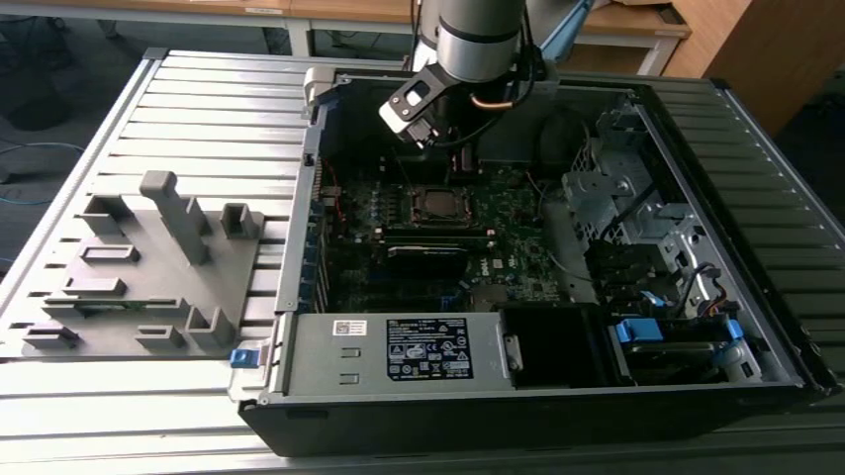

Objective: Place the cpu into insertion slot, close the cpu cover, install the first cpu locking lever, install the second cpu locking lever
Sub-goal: 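Close the cpu cover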

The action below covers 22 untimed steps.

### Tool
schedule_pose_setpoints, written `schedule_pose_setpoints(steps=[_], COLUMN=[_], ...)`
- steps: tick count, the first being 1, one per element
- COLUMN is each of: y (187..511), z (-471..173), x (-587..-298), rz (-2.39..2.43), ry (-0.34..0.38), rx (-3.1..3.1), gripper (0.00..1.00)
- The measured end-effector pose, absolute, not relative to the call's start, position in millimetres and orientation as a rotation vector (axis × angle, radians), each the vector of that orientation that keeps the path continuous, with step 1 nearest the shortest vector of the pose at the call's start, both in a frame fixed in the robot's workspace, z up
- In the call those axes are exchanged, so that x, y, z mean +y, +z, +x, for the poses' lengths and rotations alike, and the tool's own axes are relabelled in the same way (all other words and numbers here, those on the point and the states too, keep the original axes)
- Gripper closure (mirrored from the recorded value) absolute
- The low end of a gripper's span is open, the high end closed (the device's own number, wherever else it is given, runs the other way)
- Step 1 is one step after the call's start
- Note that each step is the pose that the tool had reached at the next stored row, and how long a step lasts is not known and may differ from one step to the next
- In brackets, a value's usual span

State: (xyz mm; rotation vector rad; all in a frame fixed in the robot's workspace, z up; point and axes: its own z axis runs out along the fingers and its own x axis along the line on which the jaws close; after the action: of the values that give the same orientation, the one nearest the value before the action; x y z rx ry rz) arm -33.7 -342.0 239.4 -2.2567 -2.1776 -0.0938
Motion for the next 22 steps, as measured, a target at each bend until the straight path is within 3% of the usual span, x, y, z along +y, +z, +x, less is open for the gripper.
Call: schedule_pose_setpoints(steps=[22], y=[239.3], z=[-34.6], x=[-342.0], rz=[-2.165], ry=[-0.094], rx=[-2.265], gripper=[0.89])
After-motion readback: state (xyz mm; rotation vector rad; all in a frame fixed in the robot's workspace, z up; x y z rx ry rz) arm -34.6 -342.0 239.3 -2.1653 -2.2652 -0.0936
